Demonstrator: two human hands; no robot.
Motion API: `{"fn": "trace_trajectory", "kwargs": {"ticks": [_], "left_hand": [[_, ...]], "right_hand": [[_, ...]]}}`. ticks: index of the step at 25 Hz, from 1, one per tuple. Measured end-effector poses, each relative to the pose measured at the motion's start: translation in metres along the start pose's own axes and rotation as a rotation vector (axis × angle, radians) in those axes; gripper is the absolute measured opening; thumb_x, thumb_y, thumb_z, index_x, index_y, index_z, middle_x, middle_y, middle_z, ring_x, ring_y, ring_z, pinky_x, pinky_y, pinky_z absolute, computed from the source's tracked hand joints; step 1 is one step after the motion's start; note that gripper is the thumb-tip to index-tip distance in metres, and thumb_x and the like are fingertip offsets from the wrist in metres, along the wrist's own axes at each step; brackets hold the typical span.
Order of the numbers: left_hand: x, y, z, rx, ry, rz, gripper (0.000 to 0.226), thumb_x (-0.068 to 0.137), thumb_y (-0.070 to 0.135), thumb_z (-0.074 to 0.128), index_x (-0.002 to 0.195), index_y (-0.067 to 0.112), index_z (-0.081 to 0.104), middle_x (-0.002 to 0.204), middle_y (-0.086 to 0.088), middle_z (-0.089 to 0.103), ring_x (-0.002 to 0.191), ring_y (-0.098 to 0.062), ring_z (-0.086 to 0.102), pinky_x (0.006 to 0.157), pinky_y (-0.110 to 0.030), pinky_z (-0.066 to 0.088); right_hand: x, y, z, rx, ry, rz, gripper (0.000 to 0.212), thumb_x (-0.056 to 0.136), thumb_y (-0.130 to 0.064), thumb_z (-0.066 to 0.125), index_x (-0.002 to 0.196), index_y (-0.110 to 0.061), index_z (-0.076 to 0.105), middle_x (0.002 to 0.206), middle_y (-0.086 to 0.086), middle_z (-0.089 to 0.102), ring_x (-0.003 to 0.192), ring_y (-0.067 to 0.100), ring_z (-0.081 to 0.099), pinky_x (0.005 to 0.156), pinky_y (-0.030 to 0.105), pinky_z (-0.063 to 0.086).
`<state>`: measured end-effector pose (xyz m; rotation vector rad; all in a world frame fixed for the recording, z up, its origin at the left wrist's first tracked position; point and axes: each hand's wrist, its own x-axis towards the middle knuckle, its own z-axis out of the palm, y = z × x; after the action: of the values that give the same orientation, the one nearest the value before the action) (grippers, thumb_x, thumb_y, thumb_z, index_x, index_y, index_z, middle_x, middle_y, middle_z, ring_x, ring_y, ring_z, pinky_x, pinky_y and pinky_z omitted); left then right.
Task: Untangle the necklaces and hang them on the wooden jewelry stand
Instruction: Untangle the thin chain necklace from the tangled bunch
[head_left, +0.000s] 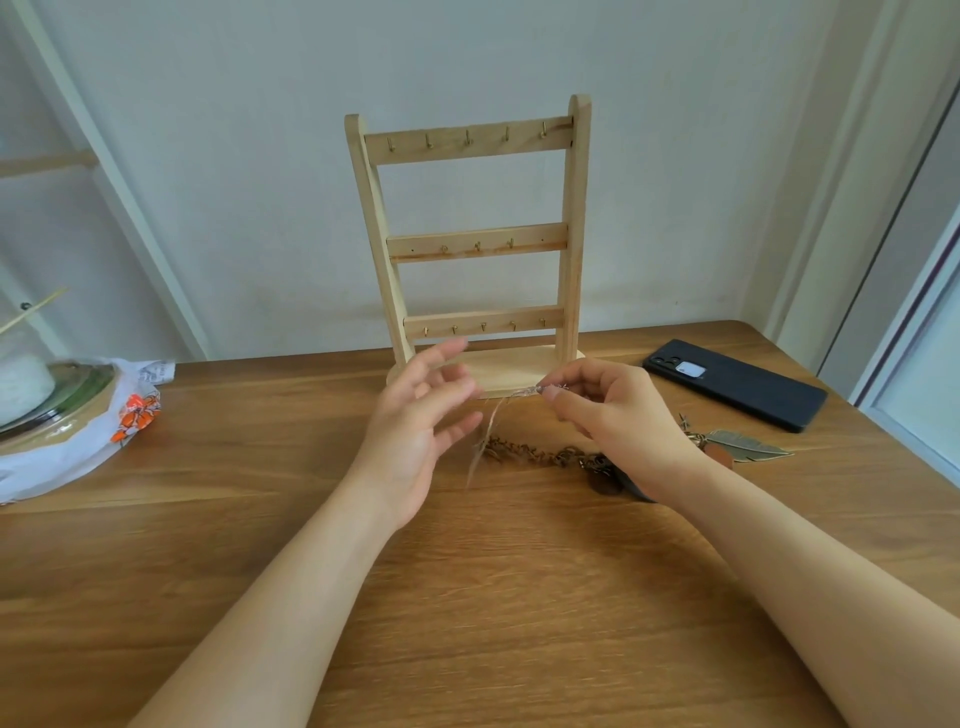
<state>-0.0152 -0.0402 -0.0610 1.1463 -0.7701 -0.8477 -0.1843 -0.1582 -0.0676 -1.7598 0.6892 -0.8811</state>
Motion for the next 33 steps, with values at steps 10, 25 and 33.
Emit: {"fn": "trace_trajectory", "kwargs": {"ticks": [10,25,33], "left_hand": [[-0.007,-0.005,0.012,0.352,-0.017,0.087,0.010,0.089,0.007,0.072,0.098,0.011,0.075,0.084,-0.001,0.074,0.078,-0.010,0.067,0.070,-0.020,0.053],[-0.008,-0.014,0.006,1.006,0.079,0.786,0.008,0.077,0.016,0.081,0.078,0.022,0.074,0.074,0.016,0.067,0.082,0.005,0.051,0.072,-0.020,0.045],[-0.008,-0.015,0.007,1.002,0.097,0.693,0.016,0.078,0.038,0.061,0.077,0.027,0.072,0.076,0.020,0.062,0.083,0.002,0.053,0.073,-0.015,0.041]], "right_hand": [[-0.006,-0.002,0.005,-0.031,-0.092,-0.077,0.005,0.094,-0.020,0.069,0.094,-0.018,0.073,0.074,0.008,0.059,0.067,0.013,0.051,0.063,0.024,0.045],[-0.012,-0.011,0.005,-0.123,-0.141,-0.035,0.015,0.098,-0.019,0.063,0.092,-0.009,0.072,0.061,0.001,0.049,0.038,0.004,0.038,0.038,0.011,0.030],[-0.011,-0.009,0.006,-0.187,-0.222,-0.138,0.010,0.090,-0.026,0.073,0.097,-0.019,0.074,0.065,0.011,0.055,0.053,0.005,0.041,0.053,0.017,0.035]]}}
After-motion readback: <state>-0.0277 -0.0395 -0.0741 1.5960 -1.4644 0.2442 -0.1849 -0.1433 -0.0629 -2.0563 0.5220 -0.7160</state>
